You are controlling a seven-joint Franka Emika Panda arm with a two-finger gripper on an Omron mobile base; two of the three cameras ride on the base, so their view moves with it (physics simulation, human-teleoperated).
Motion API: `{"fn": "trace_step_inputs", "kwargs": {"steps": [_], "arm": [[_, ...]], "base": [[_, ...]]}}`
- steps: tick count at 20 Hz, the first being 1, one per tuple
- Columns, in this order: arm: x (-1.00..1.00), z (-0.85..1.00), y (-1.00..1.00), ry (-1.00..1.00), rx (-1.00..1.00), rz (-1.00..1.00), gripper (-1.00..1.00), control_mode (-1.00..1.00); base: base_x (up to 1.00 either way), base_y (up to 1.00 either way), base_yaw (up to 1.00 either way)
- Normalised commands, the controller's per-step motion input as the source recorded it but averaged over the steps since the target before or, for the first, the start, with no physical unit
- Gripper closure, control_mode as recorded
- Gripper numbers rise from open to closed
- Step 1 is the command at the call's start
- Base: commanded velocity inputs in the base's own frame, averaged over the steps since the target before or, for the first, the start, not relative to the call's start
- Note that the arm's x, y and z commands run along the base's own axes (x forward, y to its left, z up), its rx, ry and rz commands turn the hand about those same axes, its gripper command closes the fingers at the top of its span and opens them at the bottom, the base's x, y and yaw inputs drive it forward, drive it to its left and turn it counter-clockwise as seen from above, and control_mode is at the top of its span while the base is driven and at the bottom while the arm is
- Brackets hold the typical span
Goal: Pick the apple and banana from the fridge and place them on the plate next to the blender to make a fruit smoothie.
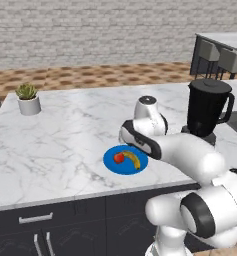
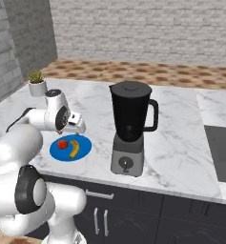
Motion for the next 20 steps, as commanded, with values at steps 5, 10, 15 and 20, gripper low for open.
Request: {"fn": "trace_step_inputs", "kwargs": {"steps": [5, 10, 15, 20], "arm": [[-1.0, 1.0, 0.0, -0.54, 0.0, 0.0, -1.0, -1.0], [-1.0, 1.0, 0.0, -0.52, 0.0, 0.0, -1.0, -1.0], [-1.0, 1.0, 0.0, -0.42, 0.0, 0.0, -1.0, -1.0], [-0.95, 1.0, 0.01, -0.14, 0.0, 0.01, -1.0, -1.0]], "base": [[0.0, 0.0, 0.0], [0.0, 0.0, 0.0], [0.0, 0.0, 0.0], [0.0, 0.0, 0.0]]}}
